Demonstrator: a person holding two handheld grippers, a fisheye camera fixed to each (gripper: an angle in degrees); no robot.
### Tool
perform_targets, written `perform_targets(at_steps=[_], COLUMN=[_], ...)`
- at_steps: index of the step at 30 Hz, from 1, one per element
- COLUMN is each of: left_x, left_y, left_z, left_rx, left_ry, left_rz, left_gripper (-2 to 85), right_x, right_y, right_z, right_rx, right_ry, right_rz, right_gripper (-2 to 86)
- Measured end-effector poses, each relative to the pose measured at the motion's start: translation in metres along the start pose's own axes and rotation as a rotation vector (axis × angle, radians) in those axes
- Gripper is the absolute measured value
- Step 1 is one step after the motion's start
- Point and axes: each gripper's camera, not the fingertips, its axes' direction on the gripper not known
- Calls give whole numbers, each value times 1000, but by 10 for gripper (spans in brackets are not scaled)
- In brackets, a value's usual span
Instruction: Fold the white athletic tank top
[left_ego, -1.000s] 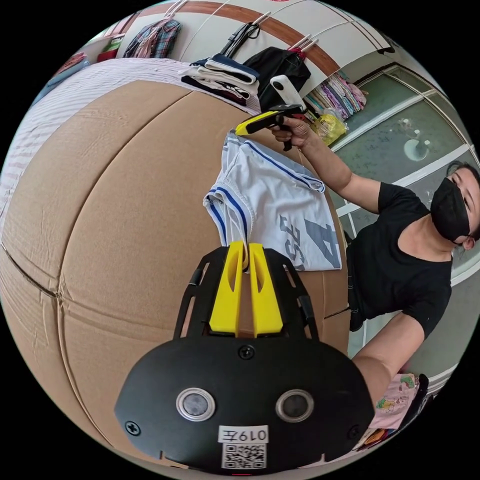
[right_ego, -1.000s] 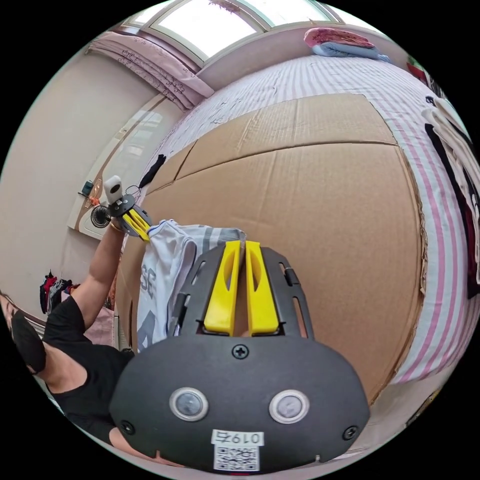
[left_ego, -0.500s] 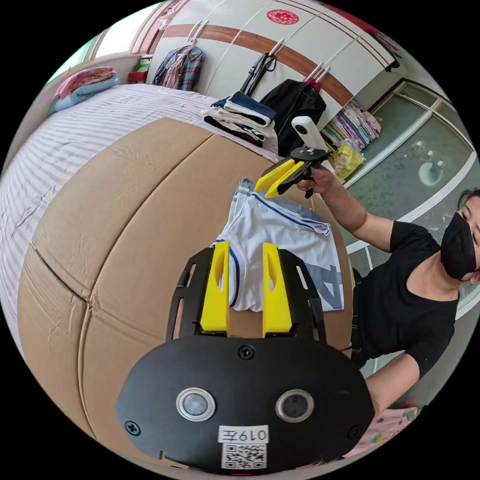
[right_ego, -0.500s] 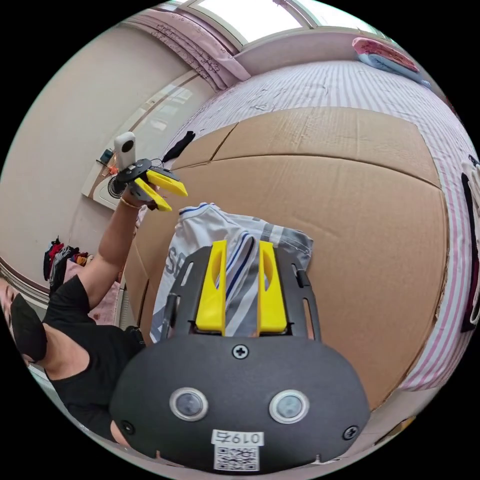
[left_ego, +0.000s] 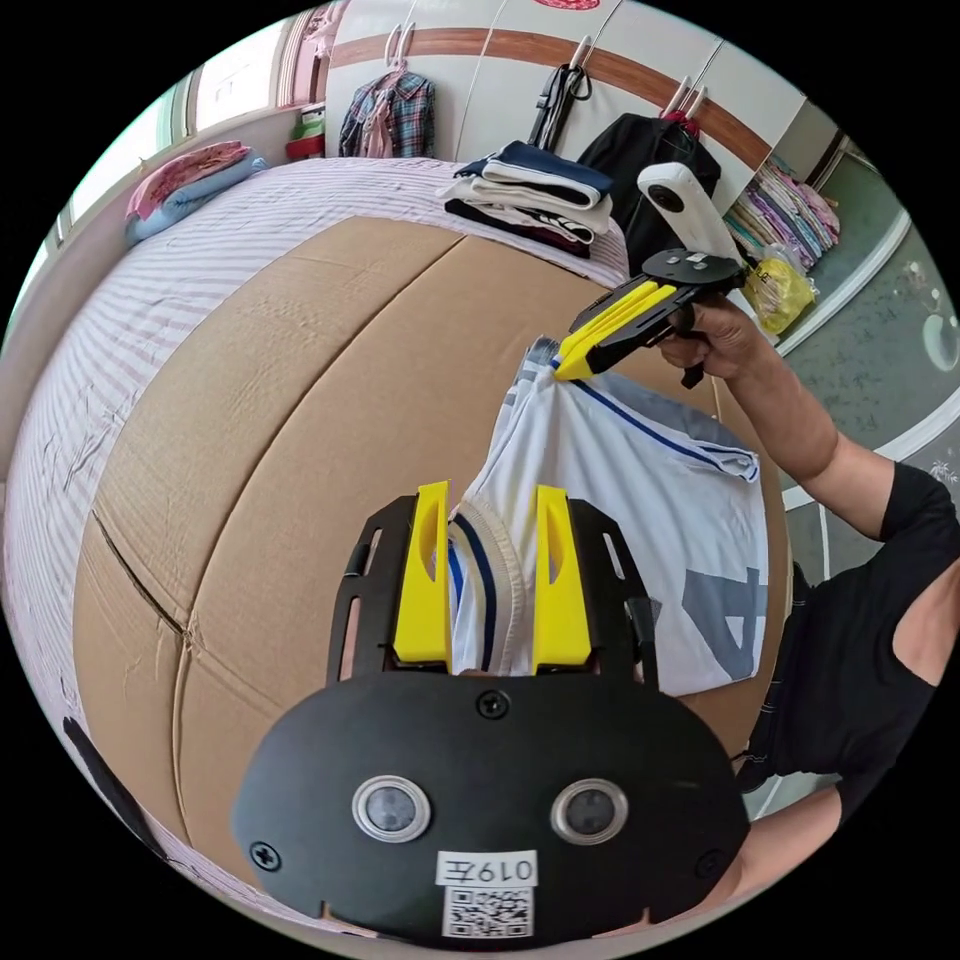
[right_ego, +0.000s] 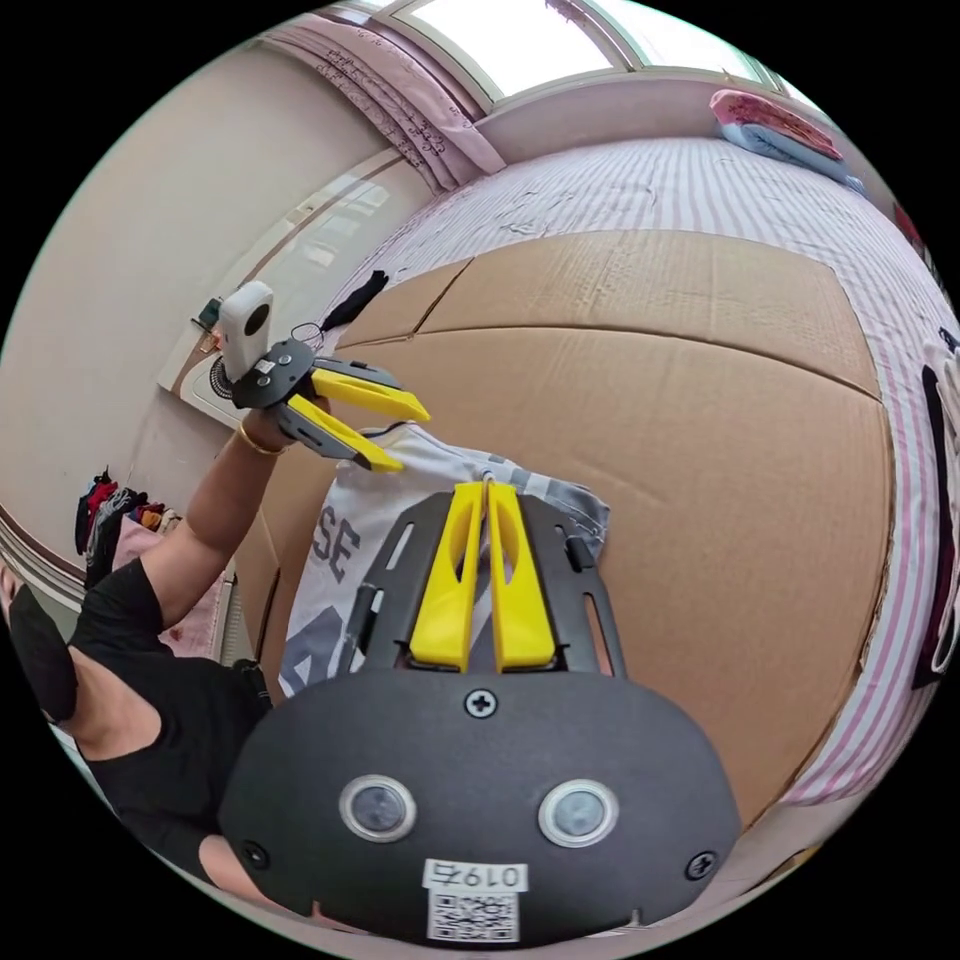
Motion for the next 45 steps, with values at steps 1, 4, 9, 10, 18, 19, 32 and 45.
perform_targets(at_steps=[1, 4, 9, 10, 18, 19, 32, 45], left_x=[4, 19, 46, 53, 165, 189, 395, 524], left_y=[3, 9, 22, 28, 66, 70, 137, 208], left_z=[3, 11, 8, 1, -33, -26, 21, 65], left_rx=[-7, -32, 9, 44, 275, 271, 246, 113], left_ry=[-10, -37, -75, -88, -39, -9, 55, -16], left_rz=[-8, -18, -41, -59, -2, 18, 105, 111], left_gripper=[121, 124, 129, 129, 126, 127, 126, 128], right_x=[-4, -16, -55, -77, -275, -298, -411, -406], right_y=[5, 21, 63, 81, 265, 290, 375, 433], right_z=[8, 30, 28, 22, 38, 48, 156, 148], right_rx=[-15, -40, 31, 62, 172, 163, -36, 46], right_ry=[-3, -10, -15, 22, 459, 508, 715, 725], right_rz=[6, 26, 31, -7, -313, -324, -340, -33], right_gripper=[4, 15, 53, 52, 39, 40, 62, 80])
